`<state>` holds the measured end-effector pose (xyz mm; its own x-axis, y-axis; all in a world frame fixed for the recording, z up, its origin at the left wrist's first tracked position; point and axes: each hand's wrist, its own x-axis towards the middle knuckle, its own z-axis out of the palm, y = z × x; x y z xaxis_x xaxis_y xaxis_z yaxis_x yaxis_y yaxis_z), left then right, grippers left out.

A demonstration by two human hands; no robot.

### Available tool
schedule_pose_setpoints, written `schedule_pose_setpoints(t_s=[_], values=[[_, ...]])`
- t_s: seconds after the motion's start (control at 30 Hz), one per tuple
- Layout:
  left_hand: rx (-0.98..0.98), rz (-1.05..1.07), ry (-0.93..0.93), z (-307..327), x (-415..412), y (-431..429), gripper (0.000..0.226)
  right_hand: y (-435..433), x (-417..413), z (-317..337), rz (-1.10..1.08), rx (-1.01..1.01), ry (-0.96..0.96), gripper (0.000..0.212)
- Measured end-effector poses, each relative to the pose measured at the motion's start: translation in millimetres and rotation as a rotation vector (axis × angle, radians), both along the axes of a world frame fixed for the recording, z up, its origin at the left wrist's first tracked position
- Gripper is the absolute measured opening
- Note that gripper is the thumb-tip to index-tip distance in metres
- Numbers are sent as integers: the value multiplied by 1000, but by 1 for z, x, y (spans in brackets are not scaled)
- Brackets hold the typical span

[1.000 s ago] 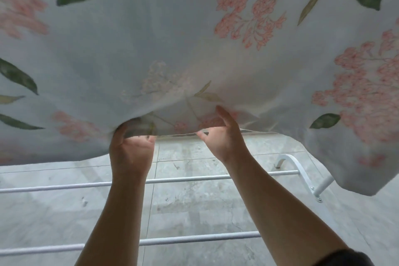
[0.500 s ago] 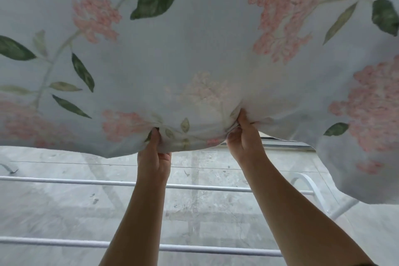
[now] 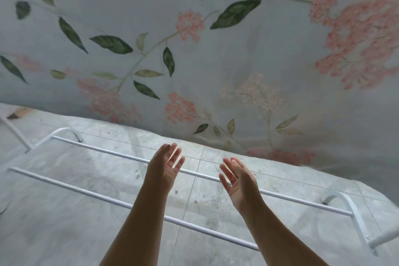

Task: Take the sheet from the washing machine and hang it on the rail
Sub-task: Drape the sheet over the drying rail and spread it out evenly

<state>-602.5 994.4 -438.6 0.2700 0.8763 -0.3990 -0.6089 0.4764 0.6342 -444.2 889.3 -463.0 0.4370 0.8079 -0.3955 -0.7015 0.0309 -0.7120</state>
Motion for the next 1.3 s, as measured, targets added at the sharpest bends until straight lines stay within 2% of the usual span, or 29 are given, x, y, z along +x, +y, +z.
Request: schedule_pose_setpoints(t_s=[0.07,0.2,0.33,0.5,0.57,0.63,0.73,0.77,0.87,0.97,1.03,1.1,1.23,1.3], values=[[-18,67,56,-1,-33,1,7,7,-24,-2,91,-19,45,15],[-30,180,113,5,-87,0,9,21,-63,2,203,-32,98,19],[33,298,22,13,-137,11,11,47,-107,5,294,-31,116,17],[107,323,-71,1,-188,49,16,96,-170,1,397,-1,88,20],[99,318,-99,-6,-207,71,16,121,-201,-1,458,27,79,34],[73,306,-125,-16,-230,98,19,152,-237,-4,503,65,71,59],[62,289,-101,-24,-260,139,36,197,-280,4,505,171,116,96],[71,281,-121,-23,-267,151,44,210,-291,9,477,199,138,96],[128,262,-181,-13,-286,188,49,251,-315,21,358,301,224,64],[197,220,-281,5,-290,220,44,285,-317,38,356,464,232,86],[269,171,-362,17,-291,242,32,307,-317,45,354,572,184,68],[316,108,-430,26,-292,259,31,325,-312,49,333,619,165,52],[305,19,-340,20,-300,297,45,352,-313,54,301,660,151,66],[318,60,-270,10,-303,312,26,357,-317,51,212,639,225,70]])
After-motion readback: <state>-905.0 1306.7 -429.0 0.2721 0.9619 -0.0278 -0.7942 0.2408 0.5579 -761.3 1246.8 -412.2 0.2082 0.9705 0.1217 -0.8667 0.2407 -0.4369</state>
